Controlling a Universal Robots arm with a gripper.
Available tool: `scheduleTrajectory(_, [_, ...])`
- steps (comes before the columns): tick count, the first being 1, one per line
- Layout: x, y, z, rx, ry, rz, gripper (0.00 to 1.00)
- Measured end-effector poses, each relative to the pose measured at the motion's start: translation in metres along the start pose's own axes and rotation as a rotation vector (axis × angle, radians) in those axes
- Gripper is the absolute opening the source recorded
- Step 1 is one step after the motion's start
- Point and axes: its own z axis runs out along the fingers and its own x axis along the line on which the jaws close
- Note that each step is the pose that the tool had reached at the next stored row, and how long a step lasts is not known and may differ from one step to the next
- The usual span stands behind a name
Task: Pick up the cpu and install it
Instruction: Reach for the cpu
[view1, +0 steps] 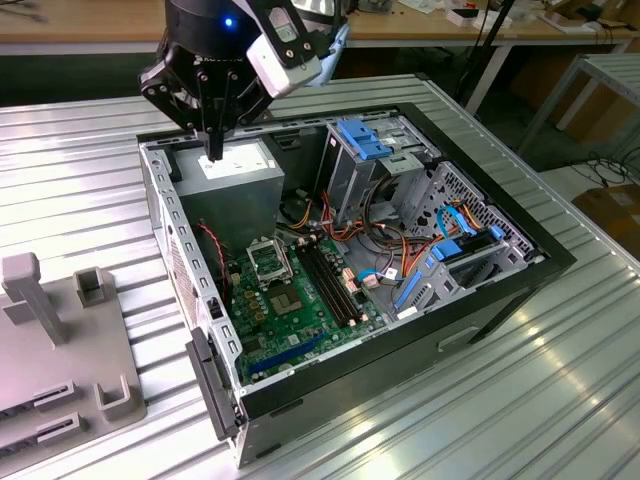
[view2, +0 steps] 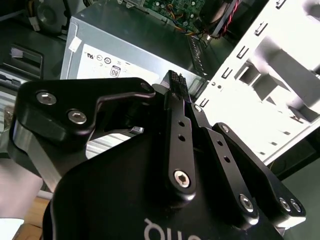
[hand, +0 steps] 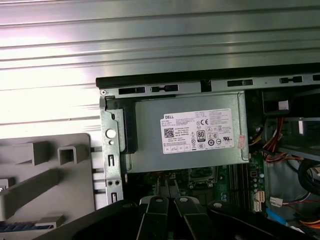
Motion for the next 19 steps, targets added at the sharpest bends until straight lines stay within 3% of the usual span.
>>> scheduleTrajectory(19, [0.0135,-0.0011,0.0009,0.0004,0.0051,0.0,0.11])
